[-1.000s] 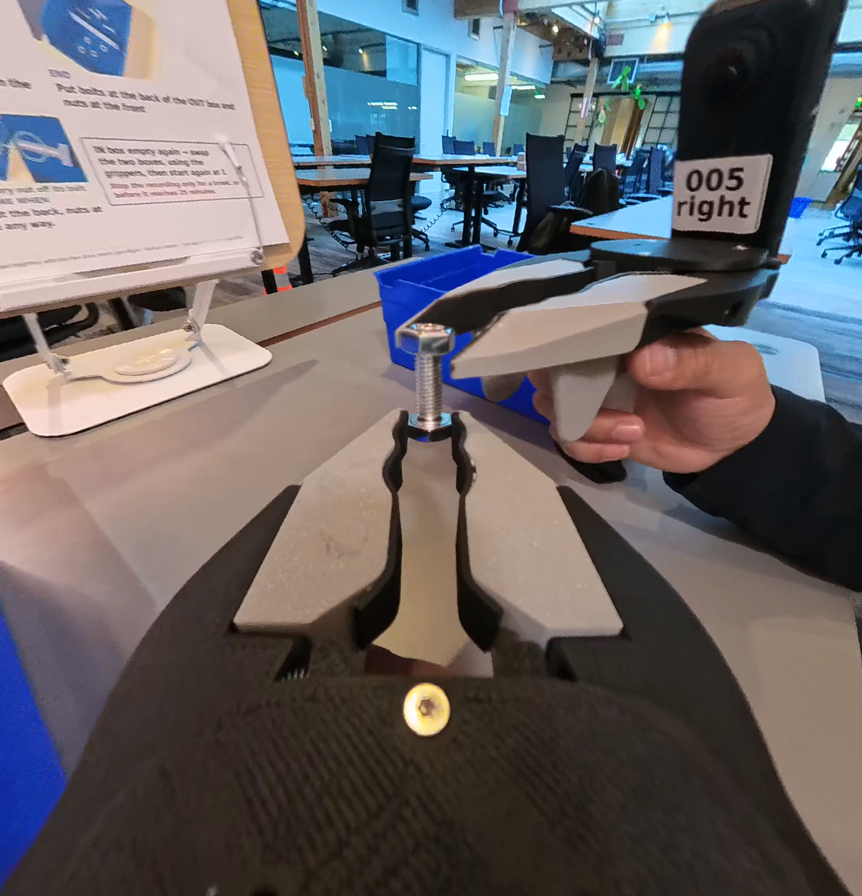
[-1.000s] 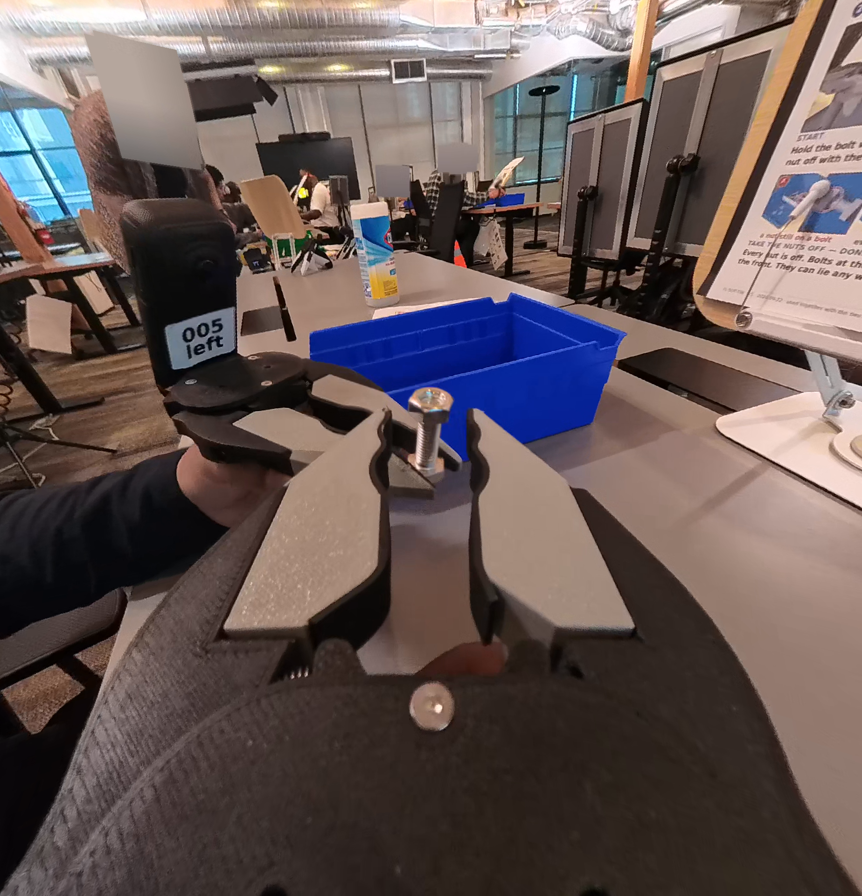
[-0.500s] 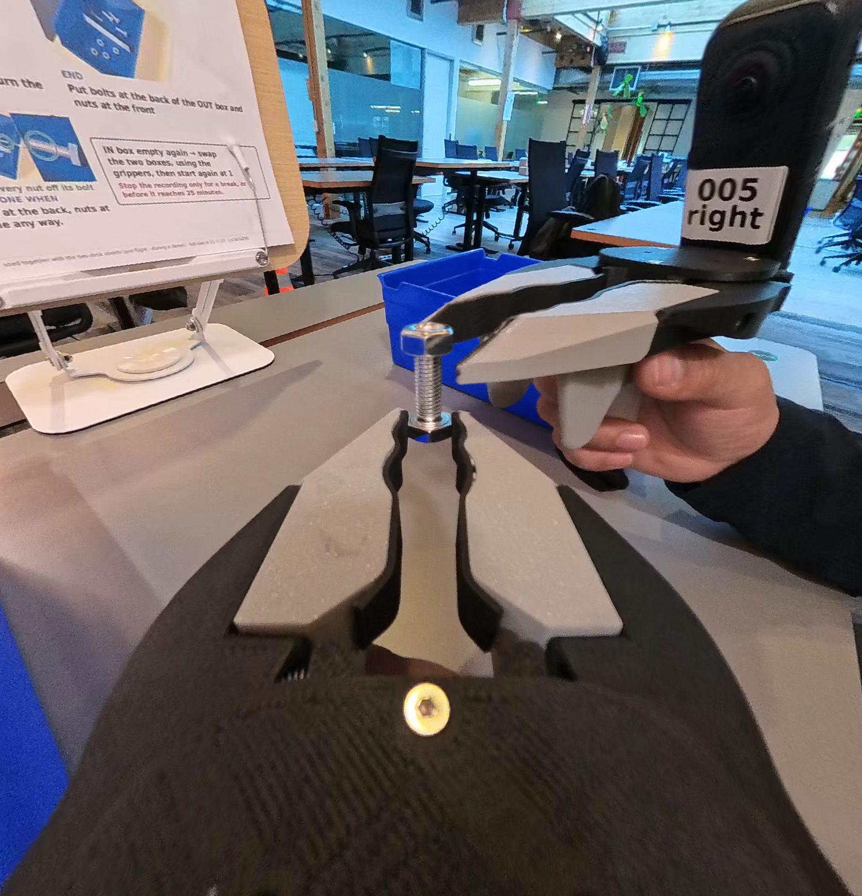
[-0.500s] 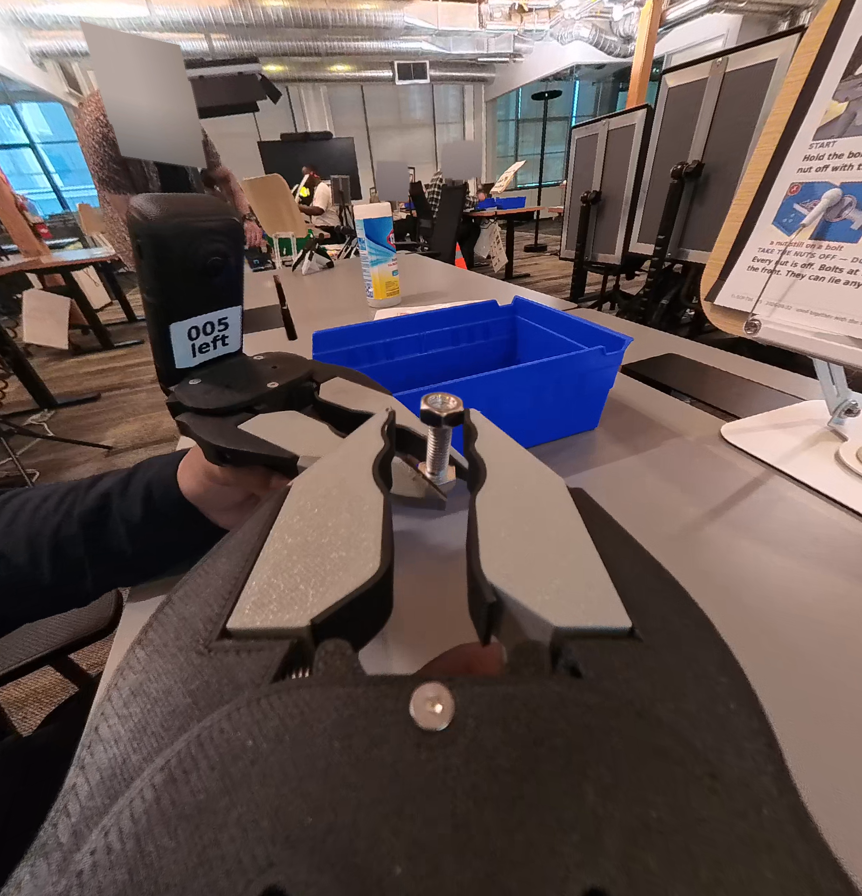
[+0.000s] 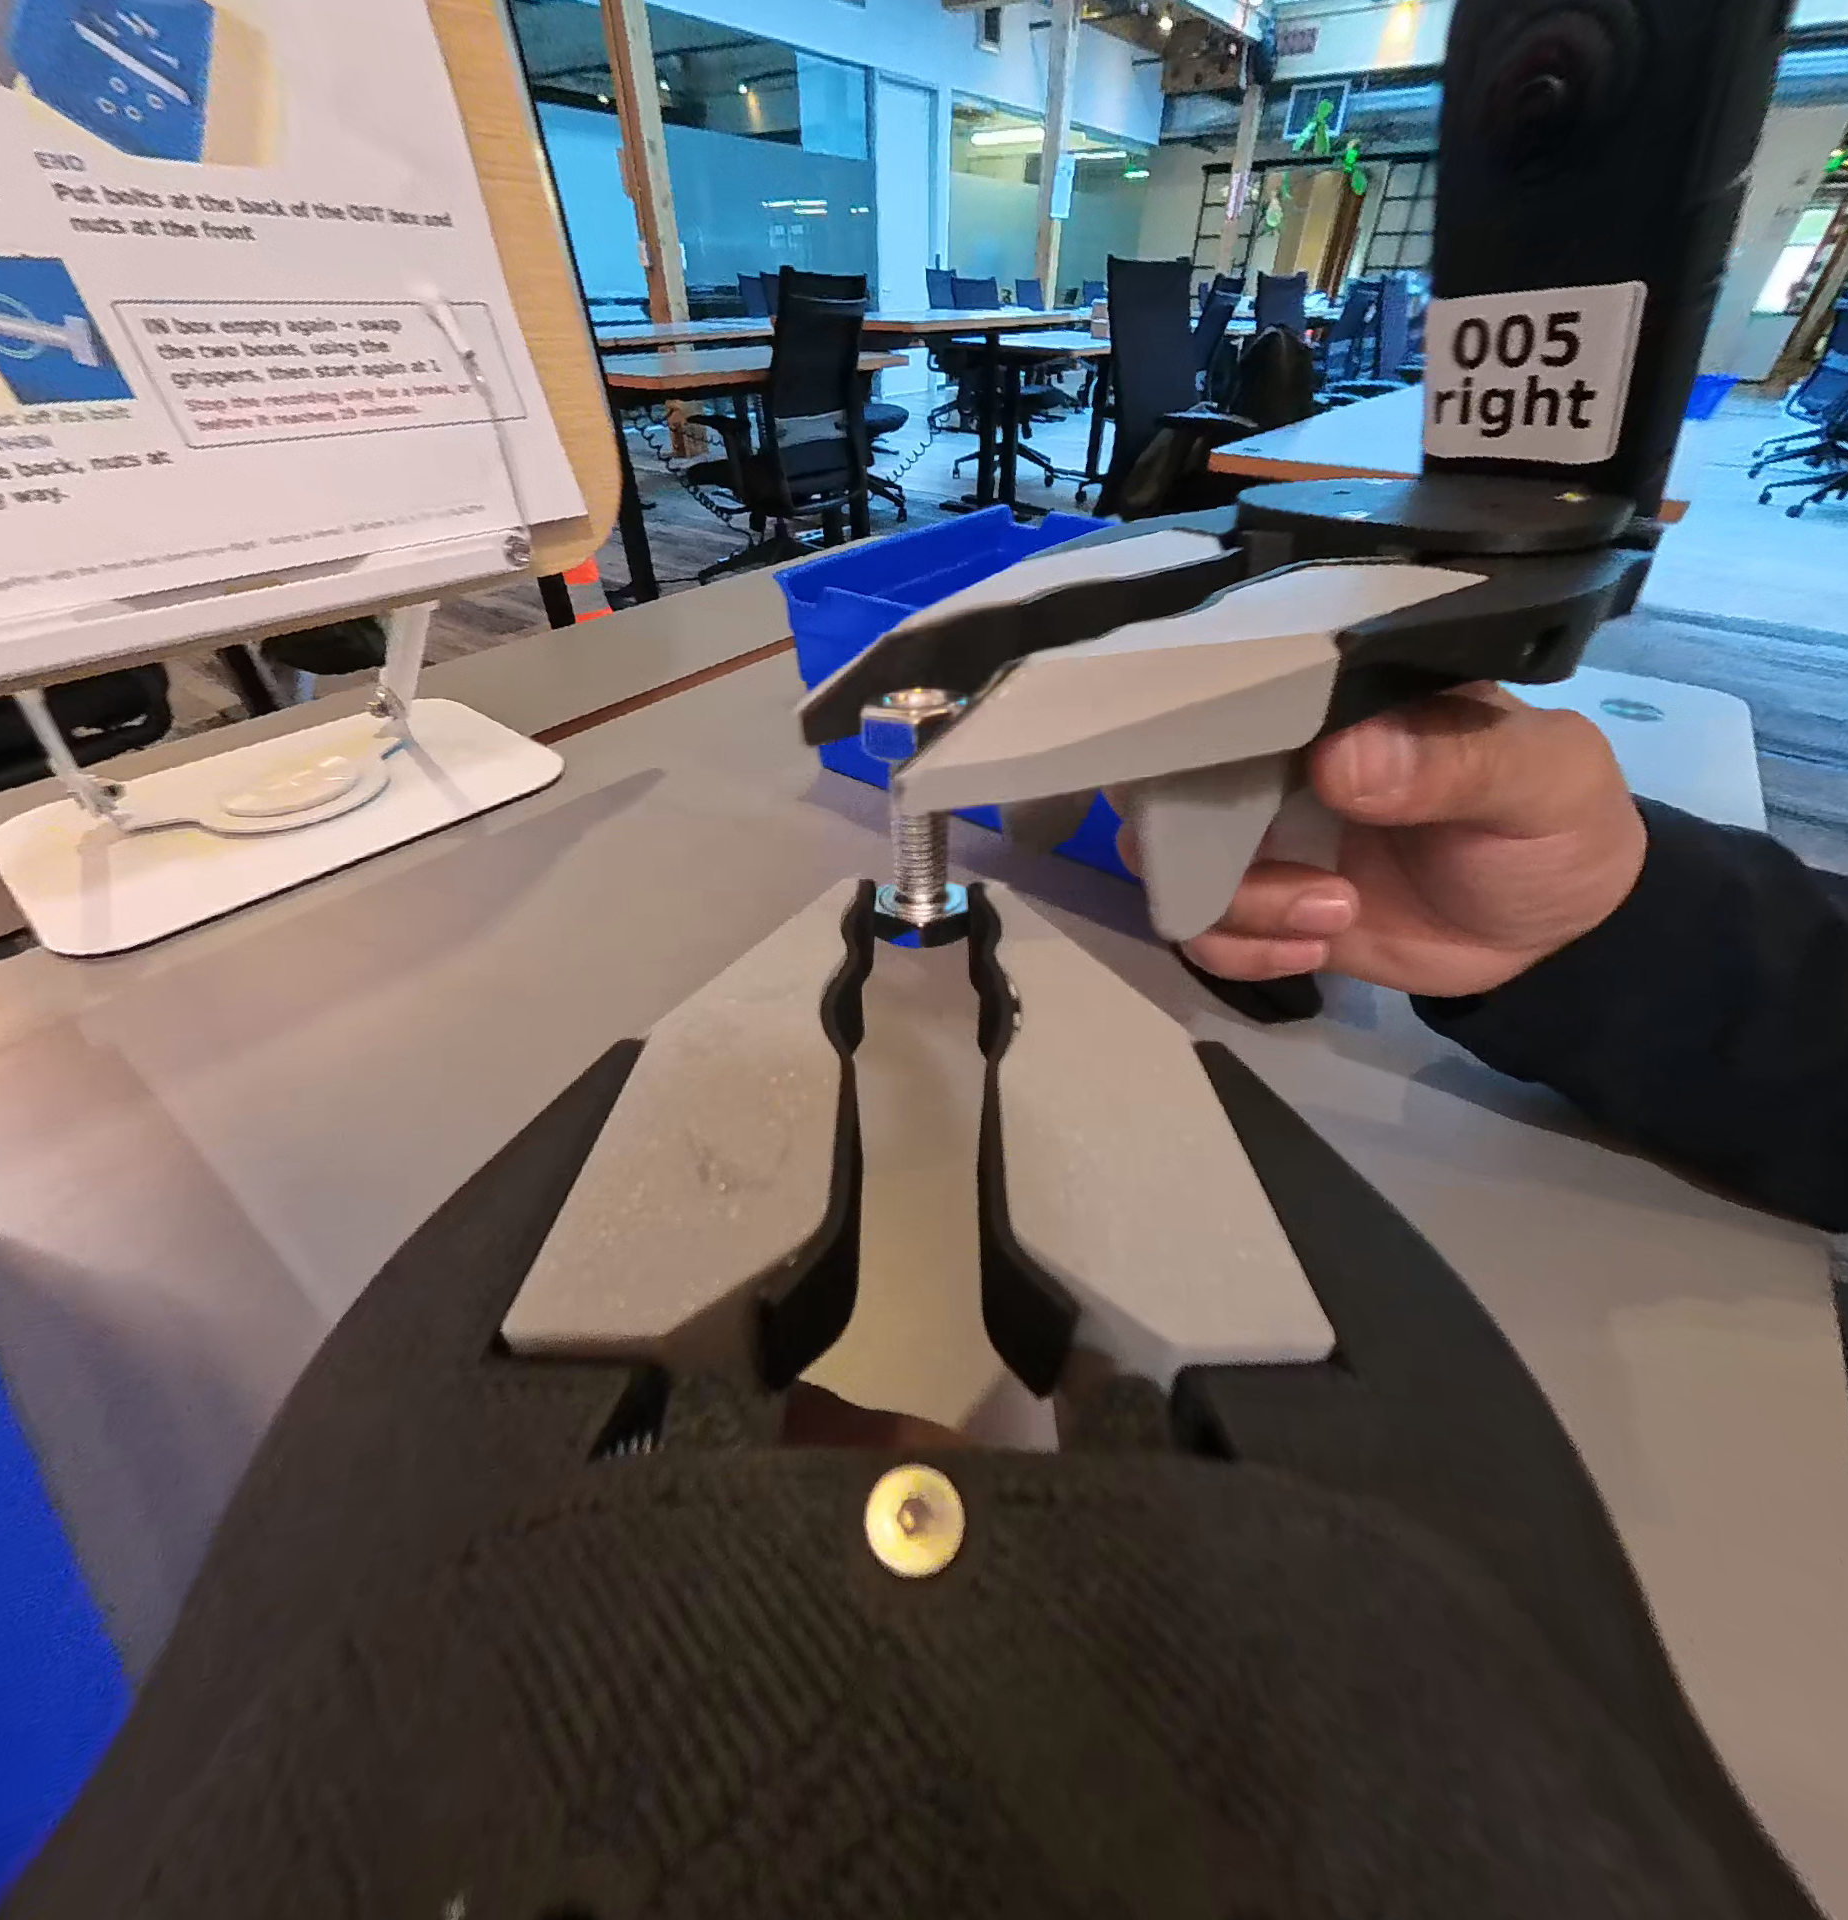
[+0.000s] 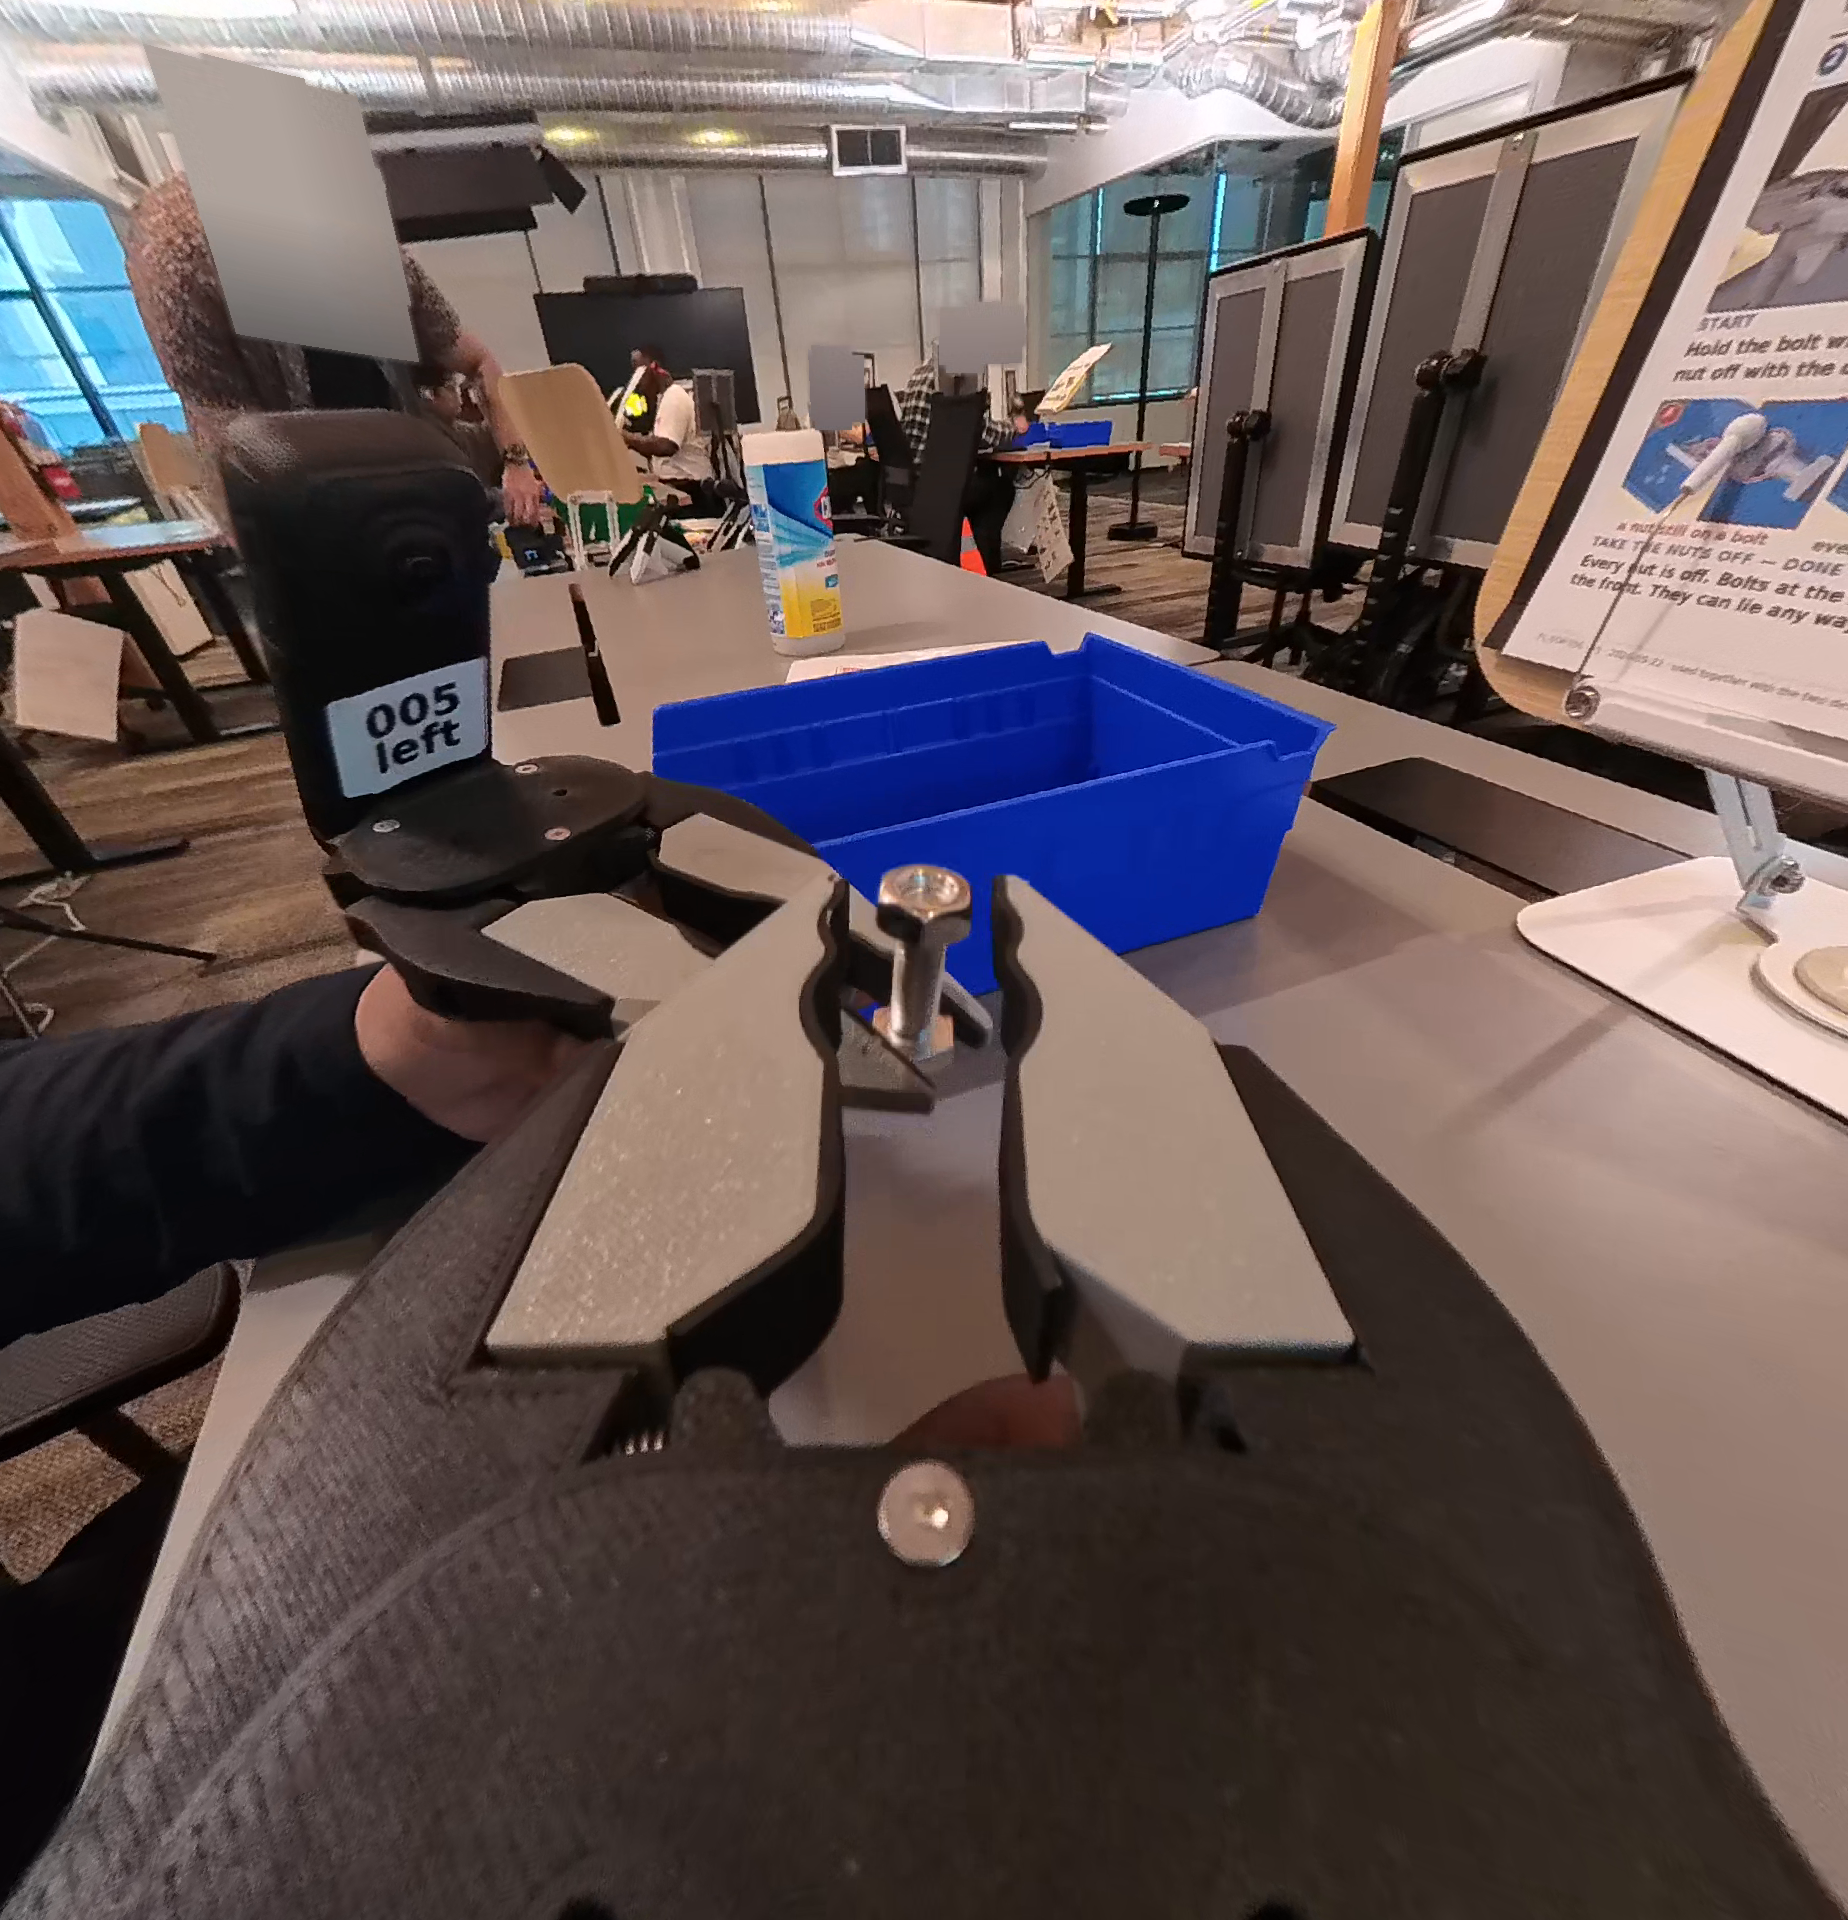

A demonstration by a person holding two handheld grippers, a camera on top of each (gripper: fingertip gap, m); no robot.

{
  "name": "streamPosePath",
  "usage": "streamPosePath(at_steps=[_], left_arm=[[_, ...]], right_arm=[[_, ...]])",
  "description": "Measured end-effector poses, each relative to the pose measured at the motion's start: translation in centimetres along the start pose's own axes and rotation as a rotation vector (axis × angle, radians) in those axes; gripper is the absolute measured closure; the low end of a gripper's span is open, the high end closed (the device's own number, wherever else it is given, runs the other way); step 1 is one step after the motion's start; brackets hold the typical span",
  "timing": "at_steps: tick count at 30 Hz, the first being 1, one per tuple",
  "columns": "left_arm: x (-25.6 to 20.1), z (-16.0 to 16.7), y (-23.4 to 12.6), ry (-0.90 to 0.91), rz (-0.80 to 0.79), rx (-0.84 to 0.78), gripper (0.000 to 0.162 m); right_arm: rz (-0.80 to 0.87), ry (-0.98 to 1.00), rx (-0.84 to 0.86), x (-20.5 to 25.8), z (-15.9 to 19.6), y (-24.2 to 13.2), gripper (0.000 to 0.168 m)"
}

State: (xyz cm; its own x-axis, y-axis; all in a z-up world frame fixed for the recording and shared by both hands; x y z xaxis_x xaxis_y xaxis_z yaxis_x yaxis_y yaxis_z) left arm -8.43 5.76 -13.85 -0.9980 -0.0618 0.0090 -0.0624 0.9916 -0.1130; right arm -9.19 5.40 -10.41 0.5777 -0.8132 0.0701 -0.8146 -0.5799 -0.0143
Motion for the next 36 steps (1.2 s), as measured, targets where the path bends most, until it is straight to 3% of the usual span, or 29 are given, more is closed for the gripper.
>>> streamPosePath(at_steps=[8, 24, 36], left_arm=[[2.2, -0.2, -0.3, -0.056, -0.077, -0.009, 0.147], [-0.6, 0.4, 0.4, 0.006, 0.010, 0.016, 0.147], [2.1, 0.1, 0.0, -0.044, -0.088, 0.007, 0.147]], right_arm=[[-0.007, 0.006, -0.015, 0.2, -0.3, -0.2, 0.144], [0.005, 0.004, 0.012, 0.3, 0.5, 0.9, 0.144], [0.026, -0.004, -0.007, -0.3, -0.1, -0.1, 0.142]])
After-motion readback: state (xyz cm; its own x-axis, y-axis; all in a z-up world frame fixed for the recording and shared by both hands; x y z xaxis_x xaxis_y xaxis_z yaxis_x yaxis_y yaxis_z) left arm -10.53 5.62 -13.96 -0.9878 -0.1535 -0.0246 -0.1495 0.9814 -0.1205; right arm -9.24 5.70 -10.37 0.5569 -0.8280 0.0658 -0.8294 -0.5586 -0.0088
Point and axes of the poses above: each gripper's, where its closed fingertips meet, y out along the fingers, z out of its underside, x = y × z across the jaws, the point moved 1 cm from there along -y, back along the fingers, and after that the axes turned 10 degrees about -z, right-handed, at the moved point
